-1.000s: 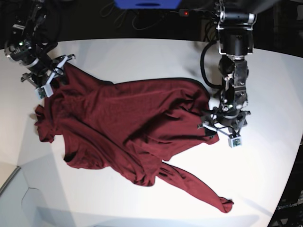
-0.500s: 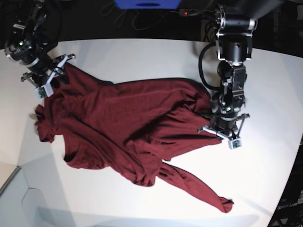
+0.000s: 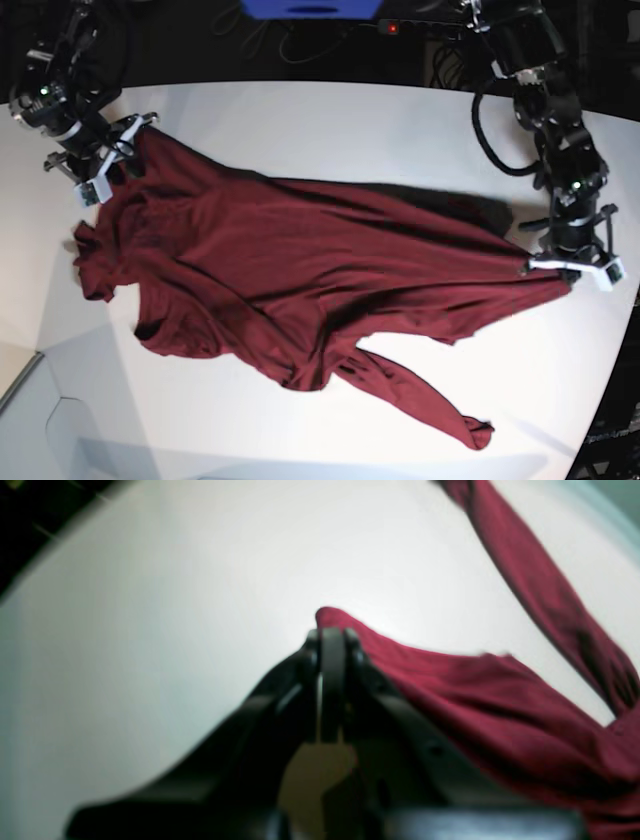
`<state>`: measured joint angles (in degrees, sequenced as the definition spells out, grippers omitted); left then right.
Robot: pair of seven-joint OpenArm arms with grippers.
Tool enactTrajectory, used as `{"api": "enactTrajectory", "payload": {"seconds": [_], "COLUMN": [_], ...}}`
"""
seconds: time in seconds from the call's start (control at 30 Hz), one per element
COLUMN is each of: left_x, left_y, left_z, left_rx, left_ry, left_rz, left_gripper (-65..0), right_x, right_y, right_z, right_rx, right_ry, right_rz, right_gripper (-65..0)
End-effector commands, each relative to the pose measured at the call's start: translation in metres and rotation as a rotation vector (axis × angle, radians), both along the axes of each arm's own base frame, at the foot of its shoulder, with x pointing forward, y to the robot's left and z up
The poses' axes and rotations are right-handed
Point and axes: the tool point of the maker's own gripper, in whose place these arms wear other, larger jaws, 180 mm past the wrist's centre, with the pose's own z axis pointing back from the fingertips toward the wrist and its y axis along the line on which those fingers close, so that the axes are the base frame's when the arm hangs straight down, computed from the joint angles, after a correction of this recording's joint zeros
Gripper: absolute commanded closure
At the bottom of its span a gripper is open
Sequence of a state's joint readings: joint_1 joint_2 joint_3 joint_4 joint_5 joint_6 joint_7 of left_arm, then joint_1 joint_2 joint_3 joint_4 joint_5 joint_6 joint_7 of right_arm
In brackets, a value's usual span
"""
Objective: Layout the t-shirt on the table in an organized manner, then fold the t-shirt properly
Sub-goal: 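Drag the grasped cloth with the left gripper away from the right gripper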
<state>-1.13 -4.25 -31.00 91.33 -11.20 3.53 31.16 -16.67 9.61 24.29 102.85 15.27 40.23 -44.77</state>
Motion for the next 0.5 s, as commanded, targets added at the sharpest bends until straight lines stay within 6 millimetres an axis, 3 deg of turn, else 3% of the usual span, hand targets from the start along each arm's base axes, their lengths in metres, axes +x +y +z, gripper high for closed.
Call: {"api": "enactTrajectory", "payload": {"seconds": [0.0,0.13,0.23,0.47], "left_x": [-0.007,-0.043,-0.062,-0.074], "left_y": [0.013,0.04,0.051,0.051], "left_z": [0.009,0.008,-0.003,-0.029], "left_rx": [0.023,0.054,0.055,0.025], "left_ry": [-0.016,0.006,0.041,0.108], "left_rz": [0.03,0.108,0.143,0.153], "left_gripper": [-0.2,-0.2,-0.2,-0.6], "right_x": [0.009,0.01,0.01,0.011], "right_y": [-0.002,-0.001,-0.001,0.023], "right_z": [0.012,0.013,0.013,0.008], "right_rx": [-0.002,0.001,0.001,0.025], "right_ry": [-0.05,-0.054,-0.054,-0.041], "right_rz": [0.003,0.002,0.002,0.067], "right_gripper": [-20.8,-20.8,-20.9,-20.8]}}
